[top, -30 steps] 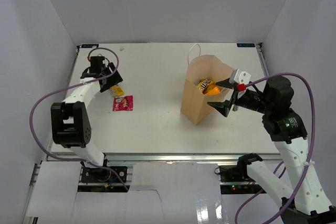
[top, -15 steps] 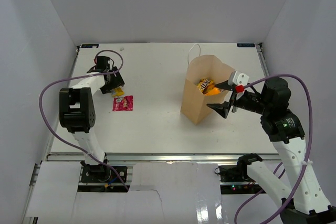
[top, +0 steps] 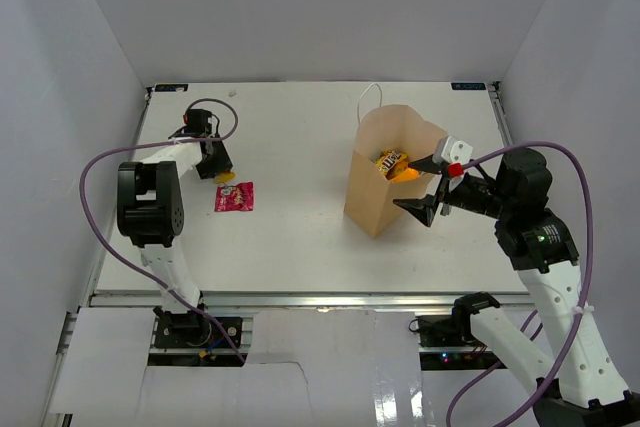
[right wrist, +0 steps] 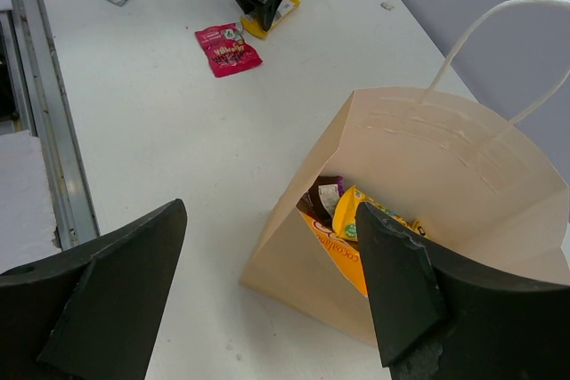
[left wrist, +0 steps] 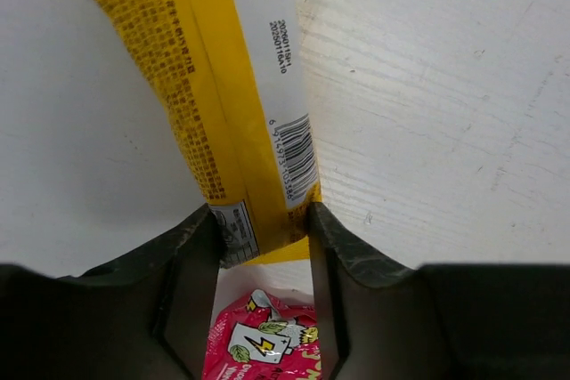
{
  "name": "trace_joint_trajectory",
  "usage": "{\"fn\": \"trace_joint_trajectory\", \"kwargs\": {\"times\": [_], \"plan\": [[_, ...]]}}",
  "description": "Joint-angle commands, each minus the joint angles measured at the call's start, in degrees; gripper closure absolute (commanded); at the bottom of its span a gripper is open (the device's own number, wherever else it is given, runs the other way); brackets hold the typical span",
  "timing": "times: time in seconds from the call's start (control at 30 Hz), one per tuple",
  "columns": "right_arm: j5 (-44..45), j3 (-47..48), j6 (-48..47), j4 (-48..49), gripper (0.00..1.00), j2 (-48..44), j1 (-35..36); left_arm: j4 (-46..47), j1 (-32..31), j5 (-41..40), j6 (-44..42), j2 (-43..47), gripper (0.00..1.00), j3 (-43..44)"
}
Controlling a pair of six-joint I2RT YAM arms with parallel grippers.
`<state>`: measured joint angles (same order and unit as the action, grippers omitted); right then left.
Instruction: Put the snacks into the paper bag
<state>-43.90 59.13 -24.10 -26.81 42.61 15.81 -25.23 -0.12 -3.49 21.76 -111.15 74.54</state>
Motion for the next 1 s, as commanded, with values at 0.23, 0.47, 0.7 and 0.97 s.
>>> {"fn": "trace_joint_trajectory", "kwargs": {"times": [0.23, 0.47, 0.7, 0.97], "plan": [[-0.7, -0.4, 0.2, 2.2, 0.18, -1.8, -0.3, 1.7, 0.0, 7.5, -1.2, 4.0, 0.75, 0.0], [1.0, -1.0, -0.6, 2.2, 0.18, -3.8, -0.3, 10.3, -1.5, 24.6, -0.6, 19.3, 0.81, -4.0], [3.6, -1.2, -0.9, 2.5, 0.18, -5.2, -0.4, 17.1, -17.5, 29.1, -2.3, 33.6, 0.82, -3.2], [4.7, -2.8, -0.4, 3.7, 0.18, -7.4, -1.5, 18.0, -31.8, 24.9, -2.4, 31.4, 0.82, 7.4]]}}
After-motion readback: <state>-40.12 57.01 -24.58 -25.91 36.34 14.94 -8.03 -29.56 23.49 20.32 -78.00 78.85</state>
